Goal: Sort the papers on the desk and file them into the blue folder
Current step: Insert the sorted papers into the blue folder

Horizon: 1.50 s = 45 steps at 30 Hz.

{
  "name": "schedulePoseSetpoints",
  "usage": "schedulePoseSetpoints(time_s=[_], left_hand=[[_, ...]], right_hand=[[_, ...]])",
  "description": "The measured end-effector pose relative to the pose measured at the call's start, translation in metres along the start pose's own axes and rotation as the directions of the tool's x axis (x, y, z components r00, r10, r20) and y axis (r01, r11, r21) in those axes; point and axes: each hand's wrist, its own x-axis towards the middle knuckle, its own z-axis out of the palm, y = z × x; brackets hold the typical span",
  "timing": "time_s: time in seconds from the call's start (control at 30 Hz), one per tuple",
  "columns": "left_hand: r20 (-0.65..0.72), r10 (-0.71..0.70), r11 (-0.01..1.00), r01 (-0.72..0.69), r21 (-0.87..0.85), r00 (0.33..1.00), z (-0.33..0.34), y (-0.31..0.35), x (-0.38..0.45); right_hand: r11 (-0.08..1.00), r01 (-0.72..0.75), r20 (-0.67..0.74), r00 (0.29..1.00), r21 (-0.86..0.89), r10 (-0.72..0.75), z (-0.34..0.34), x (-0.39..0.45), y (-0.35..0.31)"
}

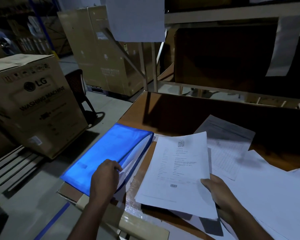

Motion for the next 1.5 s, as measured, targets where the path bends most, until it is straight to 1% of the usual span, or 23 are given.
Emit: schedulePoseSetpoints(time_s=[0.07,0.13,0.27,0.4,0.5,0.57,0.7,0.8,0.87,0.93,1.0,1.1,1.2,1.33,1.43,1.5], left_hand=[[0.023,0.008,0.993,-0.010,0.119,1.000,0.002,-0.006,0.002],[0.003,0.035,0.988,-0.035,0.148,0.999,0.006,-0.015,0.003],[-0.013,0.106,0.992,-0.105,0.066,0.994,-0.001,-0.016,-0.002],[0.006,0.061,0.998,-0.061,0.016,0.998,-0.010,-0.017,0.000],[0.057,0.071,0.997,-0.072,0.022,0.996,-0.009,-0.019,-0.001],[0.069,0.069,0.998,-0.068,-0.018,0.995,-0.010,-0.016,-0.005],[0.100,0.067,0.988,-0.052,-0.146,0.993,-0.015,-0.012,-0.009],[0.090,0.101,0.963,-0.075,-0.257,0.991,-0.020,-0.010,-0.012],[0.087,0.149,0.940,-0.114,-0.323,0.985,-0.023,-0.009,-0.013],[0.105,0.208,0.927,-0.162,-0.338,0.973,-0.024,-0.010,-0.013],[0.114,0.252,0.910,-0.196,-0.364,0.961,-0.024,-0.012,-0.015],[0.108,0.287,0.874,-0.214,-0.436,0.952,-0.026,-0.010,-0.018],[0.104,0.288,0.829,-0.194,-0.524,0.952,-0.032,-0.004,-0.022],[0.111,0.219,0.782,-0.106,-0.615,0.969,-0.033,-0.001,-0.027],[0.107,0.212,0.821,-0.118,-0.558,0.971,-0.033,0.003,-0.033],[0.066,0.254,0.863,-0.195,-0.465,0.965,-0.032,0.006,-0.036]], right_hand=[[1.000,-0.021,0.009,1.000,0.004,0.021,0.000,-0.003,-0.002],[0.999,-0.036,0.039,0.999,0.005,0.036,0.001,-0.007,-0.005],[0.999,-0.048,0.084,0.995,-0.002,0.048,0.003,-0.013,-0.011],[1.000,-0.023,0.047,0.999,0.005,0.022,0.003,-0.012,-0.014],[0.999,-0.008,0.026,1.000,-0.053,0.010,0.003,-0.007,-0.013],[0.997,-0.015,0.058,0.998,-0.071,0.019,0.005,-0.005,-0.012],[0.993,-0.035,0.175,0.983,-0.115,0.055,0.012,-0.001,-0.013],[0.982,-0.022,0.252,0.965,-0.185,0.069,0.021,0.004,-0.013],[0.980,-0.022,0.267,0.961,-0.199,0.076,0.027,0.004,-0.015],[0.992,-0.024,0.221,0.974,-0.125,0.052,0.031,0.009,-0.015],[0.999,0.010,0.163,0.987,-0.046,-0.002,0.035,0.013,-0.015],[0.997,0.083,0.048,0.995,-0.007,-0.082,0.043,0.017,-0.014],[0.995,0.102,-0.041,0.994,0.013,-0.101,0.051,0.022,-0.008],[0.995,0.098,-0.147,0.985,0.027,-0.093,0.065,0.030,0.006],[0.993,0.118,-0.190,0.975,0.003,-0.116,0.078,0.033,0.012],[0.992,0.128,-0.201,0.972,0.009,-0.124,0.083,0.034,0.011]])
